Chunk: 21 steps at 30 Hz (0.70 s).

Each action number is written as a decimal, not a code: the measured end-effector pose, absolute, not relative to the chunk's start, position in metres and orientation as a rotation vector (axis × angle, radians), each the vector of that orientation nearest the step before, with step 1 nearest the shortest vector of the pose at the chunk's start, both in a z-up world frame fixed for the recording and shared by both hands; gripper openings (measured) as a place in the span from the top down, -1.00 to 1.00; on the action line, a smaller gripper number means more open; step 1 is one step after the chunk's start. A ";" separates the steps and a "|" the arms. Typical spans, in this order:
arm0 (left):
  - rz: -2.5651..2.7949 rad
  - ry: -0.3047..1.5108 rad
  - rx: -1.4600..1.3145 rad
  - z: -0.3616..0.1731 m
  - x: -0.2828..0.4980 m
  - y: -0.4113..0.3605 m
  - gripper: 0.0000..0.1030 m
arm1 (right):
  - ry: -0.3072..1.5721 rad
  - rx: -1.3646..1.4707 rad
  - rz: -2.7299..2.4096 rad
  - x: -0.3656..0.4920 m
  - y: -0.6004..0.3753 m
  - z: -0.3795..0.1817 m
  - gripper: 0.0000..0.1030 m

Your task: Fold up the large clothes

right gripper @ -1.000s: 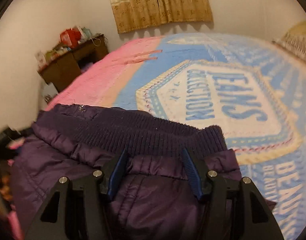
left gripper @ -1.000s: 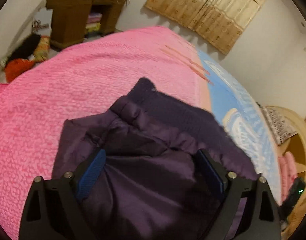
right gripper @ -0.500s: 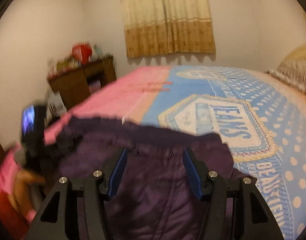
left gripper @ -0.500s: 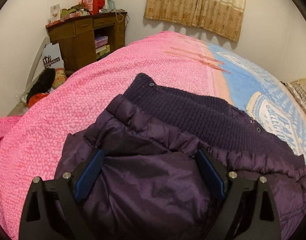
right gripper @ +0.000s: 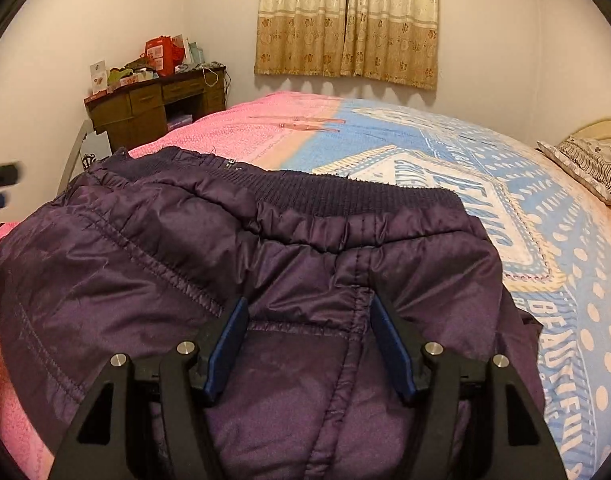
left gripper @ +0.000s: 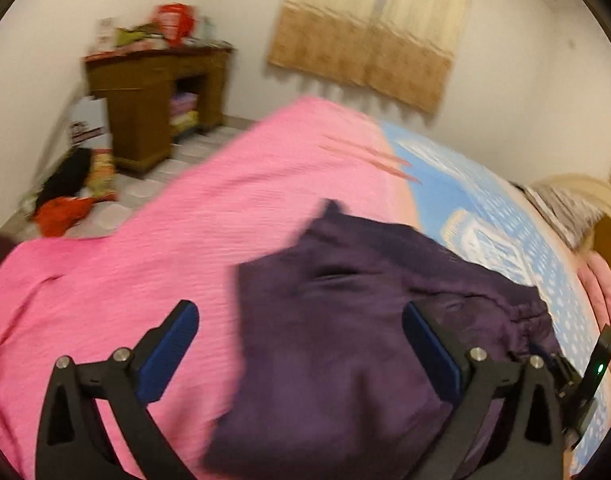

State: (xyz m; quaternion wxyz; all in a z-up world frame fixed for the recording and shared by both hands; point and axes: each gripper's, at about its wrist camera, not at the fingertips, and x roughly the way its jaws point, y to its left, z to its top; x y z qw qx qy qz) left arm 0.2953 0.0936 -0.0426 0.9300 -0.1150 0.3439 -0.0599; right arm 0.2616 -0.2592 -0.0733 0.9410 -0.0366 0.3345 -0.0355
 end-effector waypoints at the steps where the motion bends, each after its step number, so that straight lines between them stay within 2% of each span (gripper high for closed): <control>1: -0.097 0.702 -0.271 -0.048 0.284 0.114 -1.00 | 0.680 -0.072 -0.094 0.257 -0.257 -0.067 -0.25; 5: -0.056 0.702 -0.415 -0.072 0.257 0.148 -1.00 | 0.531 0.015 -0.026 0.226 -0.236 -0.028 -0.25; 8: -0.075 0.713 -0.536 -0.092 0.247 0.142 -1.00 | 0.508 0.036 0.050 0.227 -0.210 -0.009 -0.02; 10: -0.110 0.720 -0.616 -0.105 0.248 0.126 -1.00 | 0.502 0.071 0.070 0.236 -0.199 -0.004 0.04; 13: -0.176 0.749 -0.669 -0.118 0.258 0.109 -1.00 | 0.553 0.132 0.067 0.265 -0.193 -0.025 0.04; 15: -0.199 0.780 -0.717 -0.126 0.270 0.103 -1.00 | 0.750 0.155 0.046 0.299 -0.193 -0.081 0.03; 16: -0.230 0.776 -0.772 -0.131 0.274 0.102 -1.00 | 0.728 0.140 0.058 0.297 -0.191 -0.097 0.04; 21: -0.196 0.741 -0.840 -0.127 0.305 0.102 -1.00 | 0.709 0.152 0.067 0.298 -0.192 -0.093 0.03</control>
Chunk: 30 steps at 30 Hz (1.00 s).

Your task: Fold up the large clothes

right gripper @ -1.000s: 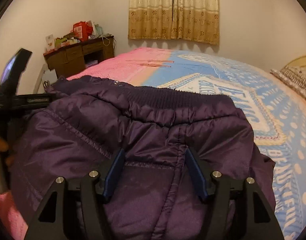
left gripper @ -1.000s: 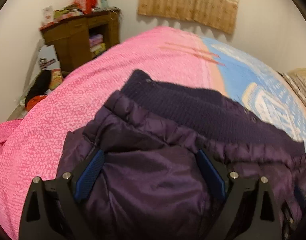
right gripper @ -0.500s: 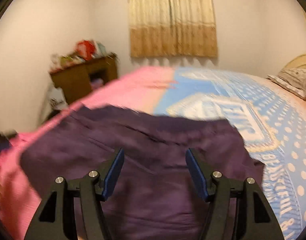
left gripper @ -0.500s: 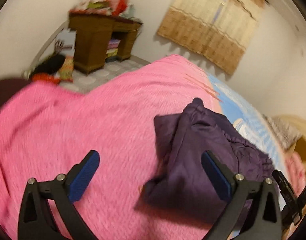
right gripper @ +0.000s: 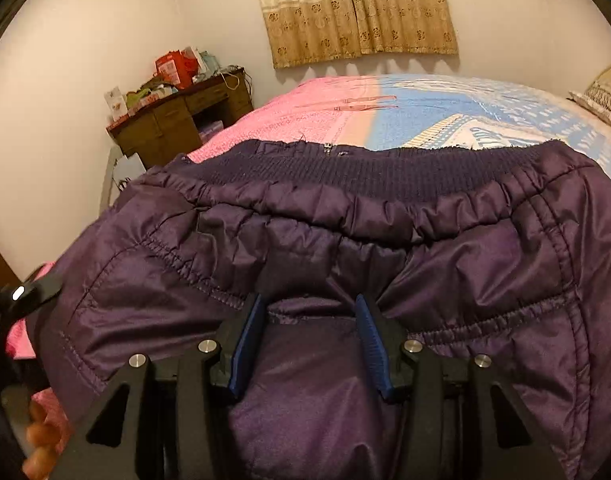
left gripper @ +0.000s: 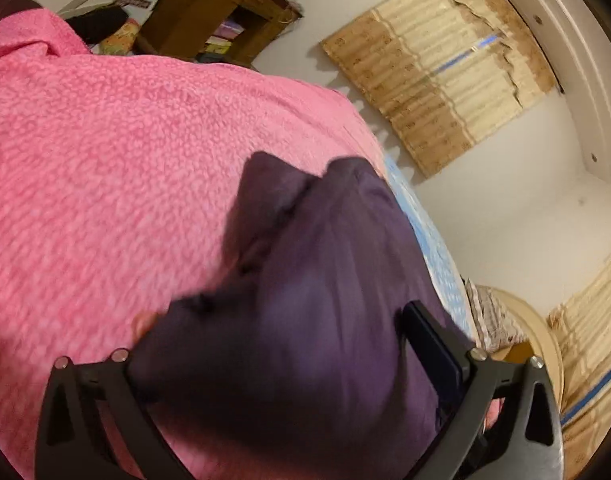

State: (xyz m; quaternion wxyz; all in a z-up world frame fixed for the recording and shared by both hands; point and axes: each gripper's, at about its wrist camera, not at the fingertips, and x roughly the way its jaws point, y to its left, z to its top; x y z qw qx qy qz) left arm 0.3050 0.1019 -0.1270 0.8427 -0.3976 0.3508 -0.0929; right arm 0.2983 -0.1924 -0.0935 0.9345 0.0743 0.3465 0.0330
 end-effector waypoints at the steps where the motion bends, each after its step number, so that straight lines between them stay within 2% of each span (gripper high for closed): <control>1: -0.190 0.726 -0.845 -0.126 0.310 0.100 -1.00 | 0.707 0.150 0.067 0.299 -0.193 -0.094 0.03; 6: -0.133 0.672 -0.743 -0.123 0.323 0.080 -1.00 | 0.697 0.162 0.073 0.298 -0.194 -0.096 0.03; 7: -0.132 0.663 -0.736 -0.122 0.325 0.077 -0.95 | 0.698 0.167 0.075 0.296 -0.196 -0.095 0.03; 10: -0.158 0.648 -0.771 -0.123 0.322 0.089 -0.65 | 0.712 0.222 0.057 0.289 -0.201 -0.084 0.04; 12: -0.169 0.643 -0.780 -0.126 0.319 0.097 -0.46 | 0.622 0.323 0.062 0.269 -0.206 -0.068 0.04; 13: -0.175 0.637 -0.777 -0.126 0.318 0.098 -0.30 | 0.596 0.315 0.067 0.264 -0.203 -0.063 0.04; 16: -0.213 0.590 -0.745 -0.114 0.310 0.099 0.09 | 0.718 0.300 0.068 0.276 -0.196 -0.090 0.06; 17: -0.224 0.577 -0.724 -0.109 0.306 0.098 0.19 | 0.701 0.269 0.067 0.275 -0.194 -0.097 0.06; 20: -0.272 0.521 -0.594 -0.078 0.302 0.081 0.37 | 0.704 0.299 0.079 0.276 -0.200 -0.097 0.06; 25: -0.373 0.414 -0.358 -0.023 0.286 0.031 0.51 | 0.697 0.403 0.157 0.271 -0.220 -0.100 0.06; 30: -0.531 0.312 -0.118 0.019 0.257 -0.034 0.59 | 0.631 0.726 0.366 0.256 -0.263 -0.109 0.05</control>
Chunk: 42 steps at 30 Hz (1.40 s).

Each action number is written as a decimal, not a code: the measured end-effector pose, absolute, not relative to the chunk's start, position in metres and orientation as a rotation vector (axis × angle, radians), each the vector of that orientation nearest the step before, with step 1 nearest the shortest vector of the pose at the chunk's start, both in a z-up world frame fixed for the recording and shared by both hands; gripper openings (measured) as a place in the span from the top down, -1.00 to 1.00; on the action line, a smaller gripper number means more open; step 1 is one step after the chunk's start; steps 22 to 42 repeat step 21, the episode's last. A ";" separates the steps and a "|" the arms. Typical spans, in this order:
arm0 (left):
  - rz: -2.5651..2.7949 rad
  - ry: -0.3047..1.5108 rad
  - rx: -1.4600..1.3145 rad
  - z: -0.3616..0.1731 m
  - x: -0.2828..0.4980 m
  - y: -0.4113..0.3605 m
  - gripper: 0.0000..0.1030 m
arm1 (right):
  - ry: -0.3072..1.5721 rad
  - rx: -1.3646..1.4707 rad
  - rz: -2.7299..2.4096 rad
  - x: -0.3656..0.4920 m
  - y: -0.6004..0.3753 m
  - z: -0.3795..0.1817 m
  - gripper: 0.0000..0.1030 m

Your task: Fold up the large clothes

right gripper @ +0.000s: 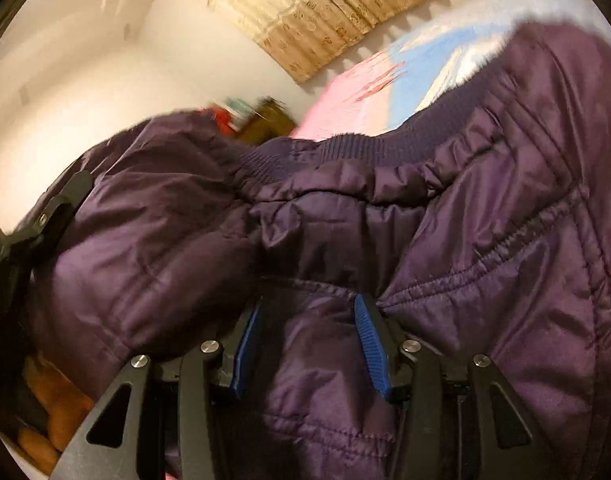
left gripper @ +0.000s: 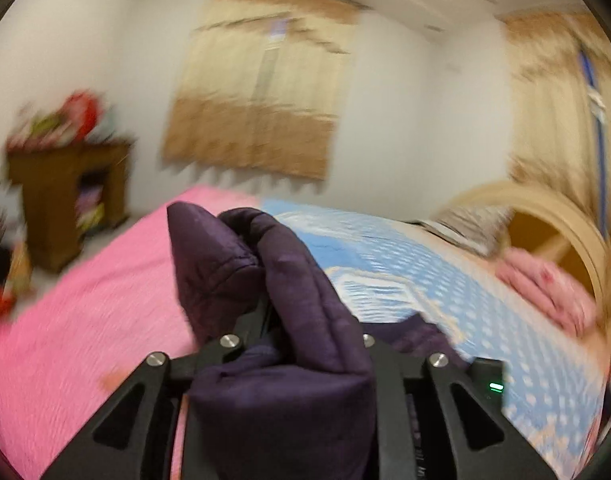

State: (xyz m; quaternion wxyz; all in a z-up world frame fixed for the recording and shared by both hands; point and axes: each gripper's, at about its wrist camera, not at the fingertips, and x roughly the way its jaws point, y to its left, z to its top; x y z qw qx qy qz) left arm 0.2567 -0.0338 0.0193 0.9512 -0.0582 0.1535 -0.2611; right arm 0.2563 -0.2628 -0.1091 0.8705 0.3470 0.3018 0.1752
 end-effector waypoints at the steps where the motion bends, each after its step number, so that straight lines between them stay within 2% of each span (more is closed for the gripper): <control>1: -0.570 0.291 -0.064 0.027 0.249 -0.051 0.61 | 0.609 0.797 0.406 0.252 -0.273 -0.113 0.06; 6: -0.773 0.233 0.163 0.049 0.205 -0.127 0.61 | 0.503 1.059 0.530 0.219 -0.314 -0.130 0.22; 10: -0.886 0.257 0.375 0.037 0.185 -0.182 0.61 | 0.556 1.145 0.483 0.180 -0.344 -0.137 0.46; 14: -0.957 0.347 0.503 0.002 0.173 -0.219 0.61 | 0.551 1.058 0.351 0.112 -0.388 -0.127 0.46; 18: -0.953 0.403 0.521 -0.033 0.164 -0.238 0.61 | 0.446 0.957 0.086 0.039 -0.448 -0.111 0.44; 20: -0.938 0.390 0.512 -0.038 0.161 -0.238 0.50 | 0.397 0.929 0.025 0.017 -0.473 -0.098 0.44; 21: -0.927 0.380 0.509 -0.037 0.158 -0.237 0.40 | 0.385 0.924 0.018 0.013 -0.479 -0.092 0.44; 42: -0.927 0.380 0.509 -0.037 0.158 -0.237 0.40 | 0.385 0.924 0.018 0.013 -0.479 -0.092 0.44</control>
